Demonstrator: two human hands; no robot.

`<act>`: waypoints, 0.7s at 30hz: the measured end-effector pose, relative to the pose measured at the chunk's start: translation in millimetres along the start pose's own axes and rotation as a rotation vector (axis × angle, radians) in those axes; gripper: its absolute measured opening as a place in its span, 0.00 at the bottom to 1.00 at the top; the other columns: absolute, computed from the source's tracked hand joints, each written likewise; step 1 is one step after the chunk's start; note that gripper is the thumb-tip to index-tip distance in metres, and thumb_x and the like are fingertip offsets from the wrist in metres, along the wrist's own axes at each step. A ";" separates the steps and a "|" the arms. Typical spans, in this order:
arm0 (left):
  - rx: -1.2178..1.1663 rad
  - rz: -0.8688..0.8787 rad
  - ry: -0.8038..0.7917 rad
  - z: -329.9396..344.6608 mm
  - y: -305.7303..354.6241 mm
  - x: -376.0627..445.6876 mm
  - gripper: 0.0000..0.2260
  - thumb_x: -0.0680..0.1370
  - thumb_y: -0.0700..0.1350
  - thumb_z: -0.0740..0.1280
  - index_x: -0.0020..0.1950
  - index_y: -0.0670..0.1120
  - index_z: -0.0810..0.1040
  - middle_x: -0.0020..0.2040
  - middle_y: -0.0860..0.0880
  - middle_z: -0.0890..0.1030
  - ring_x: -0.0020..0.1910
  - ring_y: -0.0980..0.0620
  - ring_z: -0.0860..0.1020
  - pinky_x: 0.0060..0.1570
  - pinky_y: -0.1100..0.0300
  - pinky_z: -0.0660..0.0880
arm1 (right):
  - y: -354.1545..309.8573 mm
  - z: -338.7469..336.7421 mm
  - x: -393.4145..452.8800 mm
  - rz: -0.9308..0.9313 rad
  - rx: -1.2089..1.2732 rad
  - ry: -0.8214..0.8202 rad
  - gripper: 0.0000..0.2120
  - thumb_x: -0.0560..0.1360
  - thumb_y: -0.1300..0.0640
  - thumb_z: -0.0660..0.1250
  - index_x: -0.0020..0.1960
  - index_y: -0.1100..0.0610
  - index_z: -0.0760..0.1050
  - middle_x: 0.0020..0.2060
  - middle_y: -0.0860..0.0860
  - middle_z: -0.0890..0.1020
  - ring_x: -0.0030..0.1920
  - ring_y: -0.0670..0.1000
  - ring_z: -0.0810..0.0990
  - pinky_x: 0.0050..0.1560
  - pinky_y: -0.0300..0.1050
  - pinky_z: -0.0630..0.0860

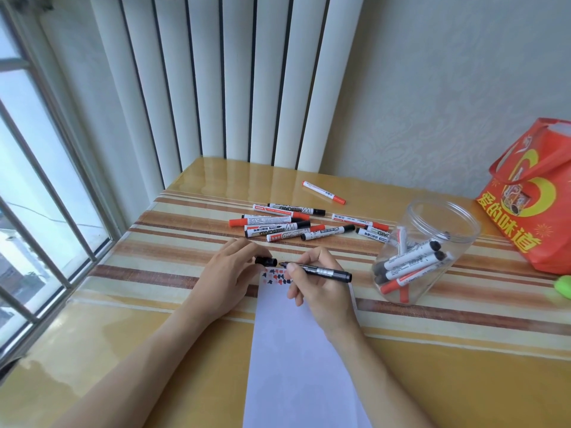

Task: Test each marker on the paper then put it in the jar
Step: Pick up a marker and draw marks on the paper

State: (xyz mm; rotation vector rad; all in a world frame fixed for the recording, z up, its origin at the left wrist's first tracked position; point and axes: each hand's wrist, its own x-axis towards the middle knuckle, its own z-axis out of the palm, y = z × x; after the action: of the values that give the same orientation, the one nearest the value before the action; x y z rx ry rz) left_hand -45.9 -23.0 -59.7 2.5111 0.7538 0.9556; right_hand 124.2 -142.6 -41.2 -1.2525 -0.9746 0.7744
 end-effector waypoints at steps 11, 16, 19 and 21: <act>-0.057 0.043 -0.050 -1.2 2.0 -0.7 0.09 0.80 0.41 0.70 0.58 0.52 0.79 0.50 0.56 0.76 0.48 0.56 0.75 0.48 0.57 0.74 | 0.9 -1.8 0.3 0.025 -0.060 -0.123 0.05 0.79 0.63 0.72 0.54 0.58 0.80 0.37 0.55 0.85 0.33 0.55 0.83 0.36 0.45 0.77; -0.056 0.027 -0.032 -0.7 0.6 -1.3 0.09 0.79 0.40 0.67 0.58 0.51 0.78 0.51 0.56 0.75 0.49 0.56 0.74 0.47 0.55 0.75 | -1.6 -4.1 0.0 0.066 0.028 -0.035 0.13 0.79 0.52 0.63 0.55 0.56 0.83 0.39 0.57 0.86 0.36 0.58 0.85 0.37 0.45 0.78; -0.036 0.038 -0.037 1.4 -1.1 -0.6 0.09 0.80 0.39 0.68 0.58 0.49 0.79 0.52 0.54 0.76 0.49 0.56 0.73 0.48 0.57 0.74 | -0.2 -9.4 4.0 0.014 -0.019 0.030 0.04 0.77 0.58 0.68 0.50 0.58 0.78 0.33 0.53 0.81 0.32 0.54 0.79 0.32 0.44 0.72; -0.008 0.041 -0.028 3.3 -3.7 -0.4 0.10 0.80 0.41 0.66 0.61 0.47 0.81 0.53 0.53 0.75 0.51 0.55 0.73 0.50 0.60 0.72 | -1.2 -16.7 7.4 -0.001 -0.029 0.027 0.04 0.78 0.64 0.72 0.48 0.61 0.77 0.35 0.54 0.82 0.34 0.56 0.82 0.33 0.46 0.75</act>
State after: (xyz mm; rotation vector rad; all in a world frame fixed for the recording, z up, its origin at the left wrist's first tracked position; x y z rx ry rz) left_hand -45.2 -20.6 -64.1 2.5369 0.6911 0.9337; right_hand 142.4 -143.0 -39.4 -1.2846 -0.9679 0.7431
